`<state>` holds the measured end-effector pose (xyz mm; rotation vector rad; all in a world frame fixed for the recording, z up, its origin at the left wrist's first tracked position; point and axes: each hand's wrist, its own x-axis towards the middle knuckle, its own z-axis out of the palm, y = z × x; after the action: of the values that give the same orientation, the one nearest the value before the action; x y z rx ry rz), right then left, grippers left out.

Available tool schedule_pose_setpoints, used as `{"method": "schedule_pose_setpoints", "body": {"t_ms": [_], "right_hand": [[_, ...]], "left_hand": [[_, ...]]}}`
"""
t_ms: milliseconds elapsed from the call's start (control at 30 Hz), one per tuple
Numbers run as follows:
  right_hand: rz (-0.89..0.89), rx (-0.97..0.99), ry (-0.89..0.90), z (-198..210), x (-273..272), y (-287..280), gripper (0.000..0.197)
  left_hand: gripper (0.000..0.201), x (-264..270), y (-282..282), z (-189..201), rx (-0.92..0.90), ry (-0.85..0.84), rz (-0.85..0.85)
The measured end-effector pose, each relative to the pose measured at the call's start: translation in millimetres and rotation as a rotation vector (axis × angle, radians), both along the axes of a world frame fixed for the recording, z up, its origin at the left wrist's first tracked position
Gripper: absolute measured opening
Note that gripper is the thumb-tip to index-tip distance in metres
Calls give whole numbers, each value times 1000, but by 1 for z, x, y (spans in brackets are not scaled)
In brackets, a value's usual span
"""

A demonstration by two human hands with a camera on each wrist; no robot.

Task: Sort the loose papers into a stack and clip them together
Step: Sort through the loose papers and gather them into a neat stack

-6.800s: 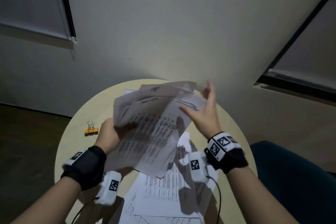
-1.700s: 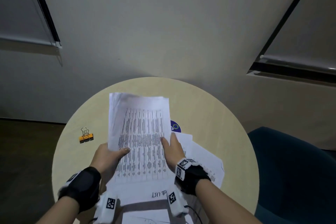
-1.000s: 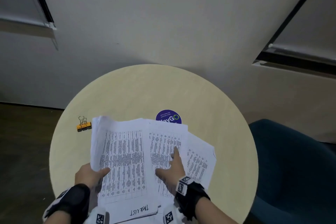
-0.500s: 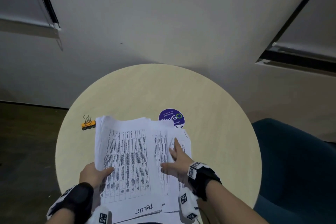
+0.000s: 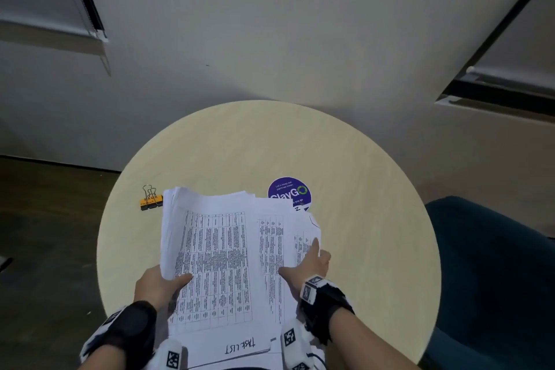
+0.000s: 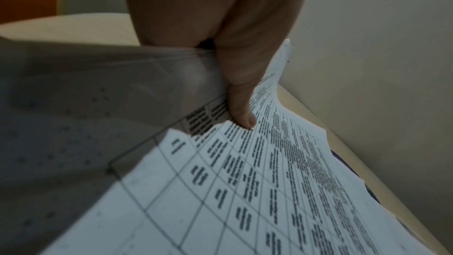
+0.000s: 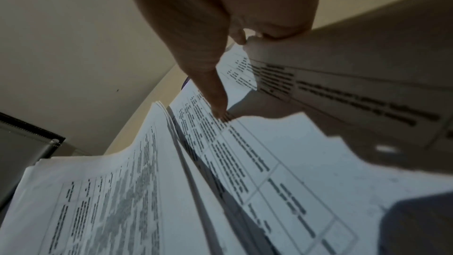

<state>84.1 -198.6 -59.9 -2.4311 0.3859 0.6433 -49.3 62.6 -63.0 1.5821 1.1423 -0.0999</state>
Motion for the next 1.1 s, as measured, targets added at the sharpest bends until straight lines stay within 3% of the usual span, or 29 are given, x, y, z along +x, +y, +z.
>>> {"method": "schedule_pose_setpoints", "body": {"t_ms": [100, 233, 367, 500, 633, 700, 767, 933, 1100], "right_hand": [[-108, 154, -28, 2, 7, -1, 99], [-86, 86, -93, 19, 24, -27, 65], [-199, 113, -179, 44, 51, -67, 54], [-147, 214, -146, 60, 55, -79, 58], [-23, 338, 47, 54, 22, -45, 78], [30, 285, 52, 42, 10, -26, 100], [68, 213, 18, 35, 9, -15, 105], [-59, 168, -134, 61, 44, -26, 78], [-146, 337, -398, 108, 79, -71, 7]], "left_hand": [[32, -1, 2, 0, -2, 0, -12], [34, -1, 3, 1, -8, -20, -15], [33, -1, 3, 1, -5, -20, -35], [32, 0, 4, 2, 0, -5, -46], [31, -1, 4, 4, 17, 3, -66], [31, -3, 4, 3, 14, 8, -64], [31, -5, 4, 0, 5, 1, -55], [31, -4, 4, -1, 6, -11, -51], [32, 0, 10, -2, -5, 2, -79]]}}
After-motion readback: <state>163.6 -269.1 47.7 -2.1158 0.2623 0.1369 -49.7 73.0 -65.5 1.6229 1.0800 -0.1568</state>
